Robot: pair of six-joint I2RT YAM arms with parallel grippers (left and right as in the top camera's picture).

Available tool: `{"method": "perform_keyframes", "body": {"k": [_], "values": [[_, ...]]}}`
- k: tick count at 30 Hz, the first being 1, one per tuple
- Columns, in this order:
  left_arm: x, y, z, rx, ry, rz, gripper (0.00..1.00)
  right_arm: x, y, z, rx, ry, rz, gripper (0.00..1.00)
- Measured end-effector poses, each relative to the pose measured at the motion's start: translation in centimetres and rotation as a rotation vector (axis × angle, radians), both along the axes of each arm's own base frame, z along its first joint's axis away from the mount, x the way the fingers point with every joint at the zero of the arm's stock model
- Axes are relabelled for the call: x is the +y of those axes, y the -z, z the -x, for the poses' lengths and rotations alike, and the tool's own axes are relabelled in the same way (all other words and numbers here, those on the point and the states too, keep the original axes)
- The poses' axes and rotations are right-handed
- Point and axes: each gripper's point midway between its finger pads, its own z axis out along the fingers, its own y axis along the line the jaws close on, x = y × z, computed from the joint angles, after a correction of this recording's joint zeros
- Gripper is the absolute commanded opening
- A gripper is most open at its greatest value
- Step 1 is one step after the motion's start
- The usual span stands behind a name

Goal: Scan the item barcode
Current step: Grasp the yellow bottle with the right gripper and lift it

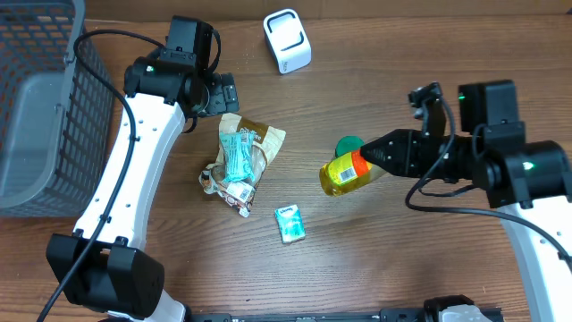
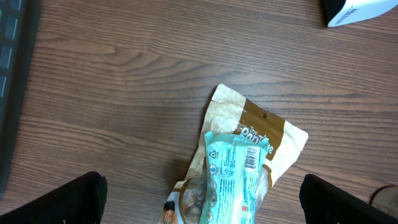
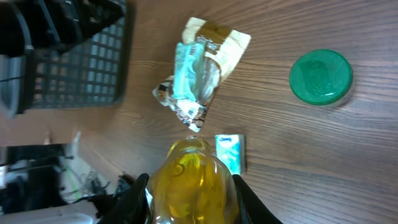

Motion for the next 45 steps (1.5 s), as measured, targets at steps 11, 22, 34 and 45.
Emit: {"method": "perform_keyframes", "body": {"k": [11, 22, 34, 45], "values": [[0.0, 0.0, 0.0, 0.0, 0.0, 0.0, 1.0, 0.6, -0.8, 0.5, -0.026, -0.068, -0.061, 0.04], [0.0, 0.0, 0.0, 0.0, -0.001, 0.0, 1.0, 0.9, -0.9, 1.1, -0.029, -0.105, -0.074, 0.04], [0.0, 0.0, 0.0, 0.0, 0.0, 0.0, 1.0, 0.9, -0.8, 1.4, -0.015, -0.111, -0.075, 0.04], [0.0, 0.0, 0.0, 0.0, -0.001, 0.0, 1.0, 0.9, -0.8, 1.6, -0.01, -0.114, -0.076, 0.04]]}}
